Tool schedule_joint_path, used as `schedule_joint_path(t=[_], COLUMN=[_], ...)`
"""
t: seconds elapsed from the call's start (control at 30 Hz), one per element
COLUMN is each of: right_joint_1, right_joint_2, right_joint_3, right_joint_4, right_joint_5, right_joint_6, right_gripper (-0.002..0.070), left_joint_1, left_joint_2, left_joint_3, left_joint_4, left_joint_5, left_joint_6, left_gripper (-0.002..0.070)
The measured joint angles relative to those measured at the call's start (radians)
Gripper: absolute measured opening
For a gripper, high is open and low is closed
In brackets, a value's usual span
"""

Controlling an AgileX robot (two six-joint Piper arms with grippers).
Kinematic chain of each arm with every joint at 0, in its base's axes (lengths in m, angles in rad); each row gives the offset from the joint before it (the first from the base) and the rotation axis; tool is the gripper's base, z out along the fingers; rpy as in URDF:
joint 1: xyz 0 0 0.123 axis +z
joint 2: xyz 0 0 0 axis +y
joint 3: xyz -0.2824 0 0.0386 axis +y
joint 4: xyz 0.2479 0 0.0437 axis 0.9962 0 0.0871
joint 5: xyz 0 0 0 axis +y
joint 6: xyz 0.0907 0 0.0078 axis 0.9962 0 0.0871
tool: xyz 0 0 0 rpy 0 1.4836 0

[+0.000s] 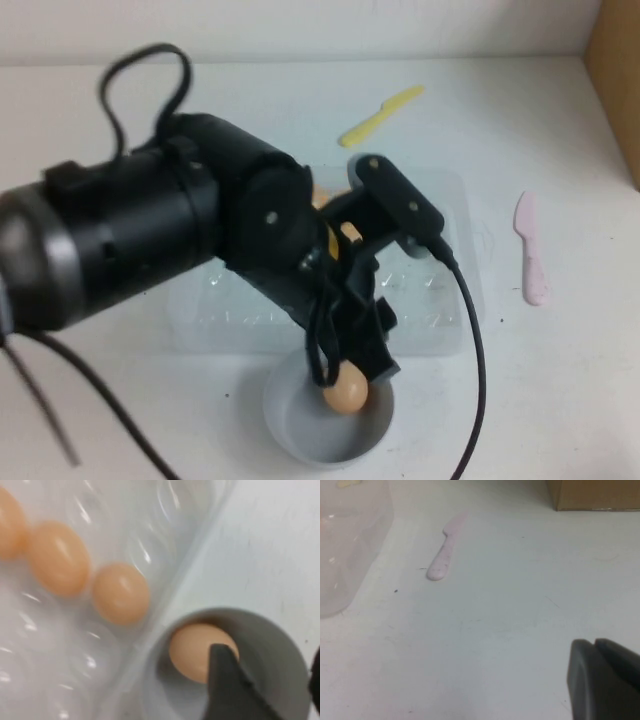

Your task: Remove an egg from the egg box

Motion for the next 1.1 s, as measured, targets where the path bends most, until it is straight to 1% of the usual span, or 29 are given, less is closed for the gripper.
schedule_joint_path(t=[0.07,0.1,0.13,0.17,0.23,0.37,0.57,0.73,0.87,1.0,1.1], right_joint_1=[0.0,0.0,0.0,0.0,0.0,0.0,0.0,0.0,0.0,0.0,0.0], right_joint_2=[0.0,0.0,0.0,0.0,0.0,0.0,0.0,0.0,0.0,0.0,0.0], right_joint_3=[0.0,0.0,0.0,0.0,0.0,0.0,0.0,0.0,0.0,0.0,0.0], right_joint_4=[0.0,0.0,0.0,0.0,0.0,0.0,0.0,0.0,0.0,0.0,0.0], right_joint_5=[0.0,0.0,0.0,0.0,0.0,0.0,0.0,0.0,0.0,0.0,0.0], right_joint_6=[0.0,0.0,0.0,0.0,0.0,0.0,0.0,0.0,0.0,0.0,0.0], right_gripper=[-0.0017,-0.0017,-0.0017,-0.0017,-0.0017,-0.0017,-0.0017,-0.0017,-0.0017,-0.0017,-0.0017], left_joint_1=[0.0,0.0,0.0,0.0,0.0,0.0,0.0,-0.001,-0.001,-0.001,-0.001], left_joint_2=[-0.088,-0.134,-0.181,-0.22,-0.317,-0.479,-0.693,-0.841,-0.916,-0.966,-0.989], left_joint_3=[0.0,0.0,0.004,0.013,0.047,0.161,0.411,0.569,0.618,0.62,0.62], left_joint_4=[0.022,0.034,0.048,0.06,0.07,0.103,0.196,0.209,0.227,0.298,0.362], left_joint_5=[-0.024,-0.042,-0.058,-0.082,-0.123,-0.18,-0.293,-0.39,-0.39,-0.351,-0.336], left_joint_6=[0.0,0.0,0.0,-0.002,-0.015,-0.074,-0.236,-0.299,-0.315,-0.322,-0.363], left_gripper=[0.0228,0.0153,0.0108,0.007,0.0029,0.0004,0.0,-0.0001,-0.0001,-0.0001,-0.0001])
